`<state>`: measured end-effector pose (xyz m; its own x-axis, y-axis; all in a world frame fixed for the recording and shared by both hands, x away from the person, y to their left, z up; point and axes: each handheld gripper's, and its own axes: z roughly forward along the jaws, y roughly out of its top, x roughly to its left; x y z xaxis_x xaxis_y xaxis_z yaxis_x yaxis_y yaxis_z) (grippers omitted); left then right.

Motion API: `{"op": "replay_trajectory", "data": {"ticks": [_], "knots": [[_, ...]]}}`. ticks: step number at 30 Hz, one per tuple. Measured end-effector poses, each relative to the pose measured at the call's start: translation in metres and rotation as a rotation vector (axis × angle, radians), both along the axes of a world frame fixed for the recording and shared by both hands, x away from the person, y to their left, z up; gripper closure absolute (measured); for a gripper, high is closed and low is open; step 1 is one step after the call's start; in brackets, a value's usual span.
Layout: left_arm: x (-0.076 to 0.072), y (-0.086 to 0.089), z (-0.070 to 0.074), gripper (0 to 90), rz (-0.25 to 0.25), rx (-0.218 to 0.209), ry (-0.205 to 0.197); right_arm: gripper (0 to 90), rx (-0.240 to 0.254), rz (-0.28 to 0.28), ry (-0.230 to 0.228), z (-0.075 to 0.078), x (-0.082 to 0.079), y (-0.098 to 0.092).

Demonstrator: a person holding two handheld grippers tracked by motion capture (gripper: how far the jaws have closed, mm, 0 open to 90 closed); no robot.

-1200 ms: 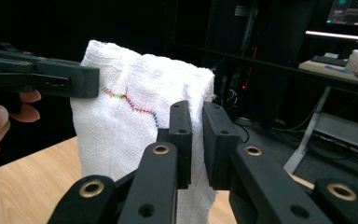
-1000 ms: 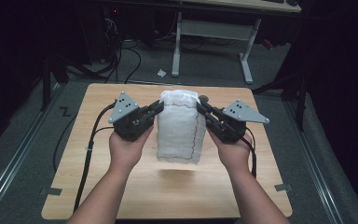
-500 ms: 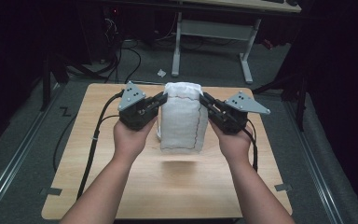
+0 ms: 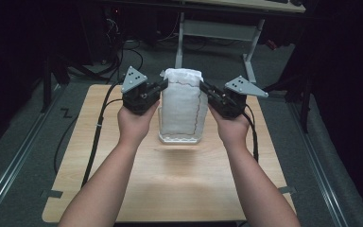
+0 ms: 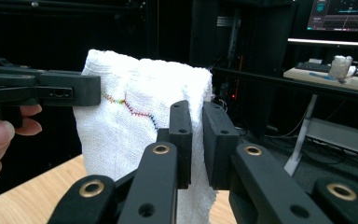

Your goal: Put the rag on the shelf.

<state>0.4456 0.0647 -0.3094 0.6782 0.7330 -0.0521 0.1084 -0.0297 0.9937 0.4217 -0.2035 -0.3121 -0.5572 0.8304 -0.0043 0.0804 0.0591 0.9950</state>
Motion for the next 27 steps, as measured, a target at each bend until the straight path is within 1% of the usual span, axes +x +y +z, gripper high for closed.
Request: {"op": "replay_trajectory", "data": {"ticks": [2, 5, 8, 10, 15, 16, 17, 19, 22, 24, 25, 27], "knots": [[0.005, -0.001, 0.003, 86.1, 0.002, 0.003, -0.005, 83.2, 0.010, -0.001, -0.002, 0.002, 0.004, -0.001], [0.011, -0.001, 0.006, 86.1, -0.002, 0.002, -0.010, 83.2, 0.013, 0.000, -0.007, 0.006, 0.009, -0.001], [0.015, -0.003, 0.010, 86.1, 0.001, 0.007, -0.024, 83.2, 0.007, 0.000, -0.013, 0.010, 0.013, -0.003], [0.020, -0.003, 0.012, 86.1, 0.010, 0.017, -0.024, 83.2, 0.004, -0.001, -0.012, 0.012, 0.017, -0.003], [0.035, -0.005, 0.011, 86.0, 0.029, 0.020, -0.024, 83.1, 0.023, 0.002, 0.029, 0.013, 0.034, -0.004], [0.038, -0.006, 0.010, 86.0, 0.032, 0.025, -0.023, 83.2, 0.018, -0.001, 0.035, 0.012, 0.039, -0.003], [0.042, -0.006, 0.008, 86.0, 0.035, 0.027, -0.018, 83.1, 0.012, 0.000, 0.042, 0.012, 0.043, -0.003], [0.047, -0.007, 0.005, 86.0, 0.040, 0.029, -0.009, 83.1, 0.041, 0.011, 0.064, 0.011, 0.051, -0.005], [0.056, -0.009, -0.001, 85.9, 0.050, 0.019, 0.012, 83.1, 0.019, 0.003, 0.082, 0.007, 0.063, -0.005], [0.063, -0.010, -0.004, 85.9, 0.061, 0.030, 0.022, 83.1, 0.011, 0.000, 0.092, 0.005, 0.070, -0.006], [0.066, -0.011, -0.006, 85.9, 0.065, 0.027, 0.031, 83.1, 0.010, -0.002, 0.098, 0.004, 0.073, -0.005], [0.074, -0.008, -0.011, 85.8, 0.060, 0.018, 0.070, 83.0, -0.015, -0.009, 0.100, 0.000, 0.079, -0.003]]}}
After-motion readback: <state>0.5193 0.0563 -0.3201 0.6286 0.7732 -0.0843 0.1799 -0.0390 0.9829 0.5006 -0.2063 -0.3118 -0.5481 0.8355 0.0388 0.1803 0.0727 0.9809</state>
